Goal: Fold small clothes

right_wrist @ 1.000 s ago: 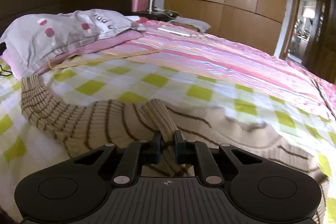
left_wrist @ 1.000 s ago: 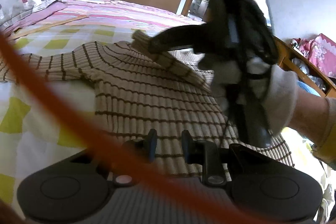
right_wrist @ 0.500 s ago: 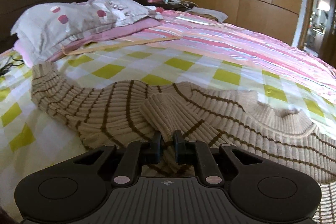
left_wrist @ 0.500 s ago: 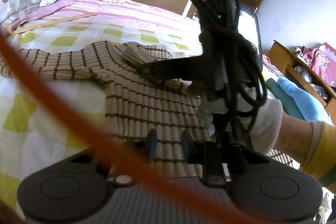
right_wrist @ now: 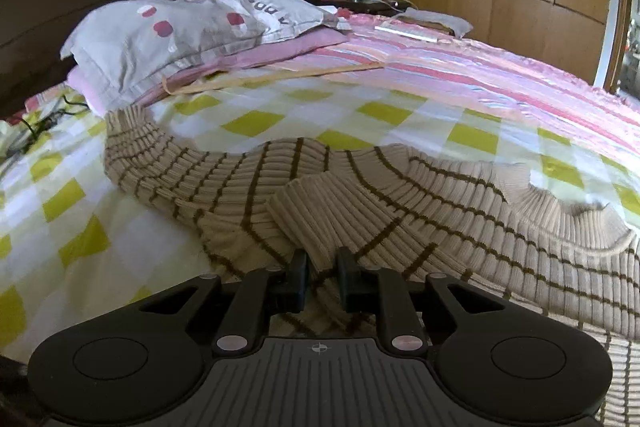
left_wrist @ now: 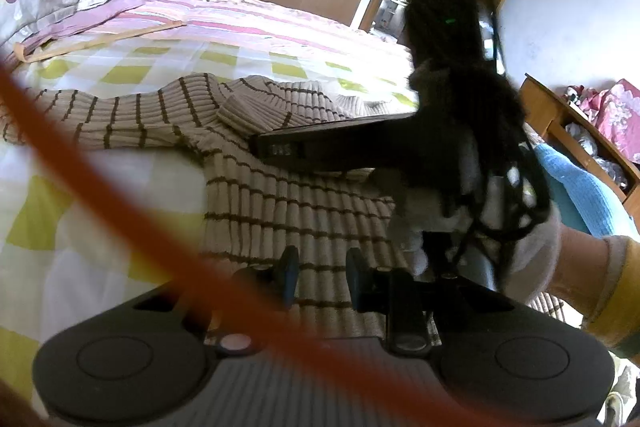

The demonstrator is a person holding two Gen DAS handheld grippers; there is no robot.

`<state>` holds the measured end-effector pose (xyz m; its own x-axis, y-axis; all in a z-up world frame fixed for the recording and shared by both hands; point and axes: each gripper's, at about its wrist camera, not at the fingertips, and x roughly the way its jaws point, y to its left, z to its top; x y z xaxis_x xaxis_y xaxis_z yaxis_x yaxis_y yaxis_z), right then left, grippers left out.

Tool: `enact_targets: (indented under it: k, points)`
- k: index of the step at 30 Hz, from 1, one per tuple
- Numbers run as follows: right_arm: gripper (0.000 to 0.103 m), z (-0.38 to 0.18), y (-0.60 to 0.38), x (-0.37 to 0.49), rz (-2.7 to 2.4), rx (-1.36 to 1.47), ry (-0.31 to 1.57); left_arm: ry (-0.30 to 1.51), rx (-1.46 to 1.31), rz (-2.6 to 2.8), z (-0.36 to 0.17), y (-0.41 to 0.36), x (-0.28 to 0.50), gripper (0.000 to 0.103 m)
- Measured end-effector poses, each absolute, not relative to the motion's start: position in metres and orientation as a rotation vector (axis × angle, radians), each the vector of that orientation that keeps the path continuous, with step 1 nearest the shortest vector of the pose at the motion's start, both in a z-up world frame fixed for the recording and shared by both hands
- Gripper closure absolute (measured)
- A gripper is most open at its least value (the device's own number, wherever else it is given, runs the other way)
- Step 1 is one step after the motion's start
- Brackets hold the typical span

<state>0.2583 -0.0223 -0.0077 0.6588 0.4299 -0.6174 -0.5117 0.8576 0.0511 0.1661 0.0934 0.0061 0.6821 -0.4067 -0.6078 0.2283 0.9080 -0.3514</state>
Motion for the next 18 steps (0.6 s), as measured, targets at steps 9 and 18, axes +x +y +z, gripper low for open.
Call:
enact_targets:
  k: [9,18]
  points:
    - [0.084,0.016,-0.093,0.229,0.437,0.019,0.623,0.736,-0.259,-0.355,0.006,0.094,0.166,0.072]
    - [0.084,-0.012,-0.193,0.225,-0.030,0.051,0.680,0.707,-0.238,-0.329,0.007,0.093,0.165,0.072]
